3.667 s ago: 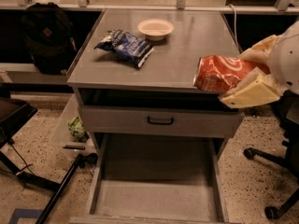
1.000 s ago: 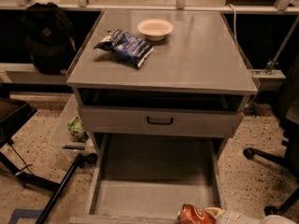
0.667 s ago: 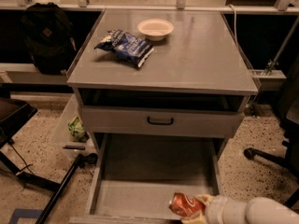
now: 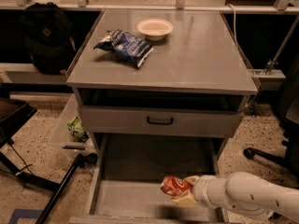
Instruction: Place coke can into middle drawer
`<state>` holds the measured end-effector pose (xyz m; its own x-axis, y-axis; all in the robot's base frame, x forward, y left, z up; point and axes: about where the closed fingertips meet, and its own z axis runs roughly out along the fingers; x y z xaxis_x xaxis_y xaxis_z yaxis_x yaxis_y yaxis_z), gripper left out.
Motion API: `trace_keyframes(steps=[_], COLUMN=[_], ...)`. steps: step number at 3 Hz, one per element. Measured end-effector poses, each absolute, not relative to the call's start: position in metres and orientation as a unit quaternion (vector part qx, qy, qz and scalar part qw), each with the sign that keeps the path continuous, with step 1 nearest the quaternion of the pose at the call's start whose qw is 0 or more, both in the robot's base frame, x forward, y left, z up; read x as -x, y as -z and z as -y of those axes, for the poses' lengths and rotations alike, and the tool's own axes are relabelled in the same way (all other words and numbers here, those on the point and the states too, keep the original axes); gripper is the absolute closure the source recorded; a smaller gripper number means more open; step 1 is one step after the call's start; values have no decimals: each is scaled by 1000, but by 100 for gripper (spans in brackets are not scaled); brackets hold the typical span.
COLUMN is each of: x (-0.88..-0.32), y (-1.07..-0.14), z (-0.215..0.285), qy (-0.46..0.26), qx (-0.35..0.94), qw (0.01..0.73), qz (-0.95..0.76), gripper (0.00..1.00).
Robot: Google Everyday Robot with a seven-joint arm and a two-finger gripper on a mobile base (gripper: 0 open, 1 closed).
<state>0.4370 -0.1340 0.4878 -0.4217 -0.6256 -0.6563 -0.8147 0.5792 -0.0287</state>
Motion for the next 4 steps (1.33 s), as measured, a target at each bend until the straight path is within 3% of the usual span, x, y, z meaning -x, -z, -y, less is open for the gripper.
trace_keyframes(steps=[4], x=[-498], y=[-433], z=[133], qy=[-181], qx=[421], qw=[335], qz=[-823], gripper=[100])
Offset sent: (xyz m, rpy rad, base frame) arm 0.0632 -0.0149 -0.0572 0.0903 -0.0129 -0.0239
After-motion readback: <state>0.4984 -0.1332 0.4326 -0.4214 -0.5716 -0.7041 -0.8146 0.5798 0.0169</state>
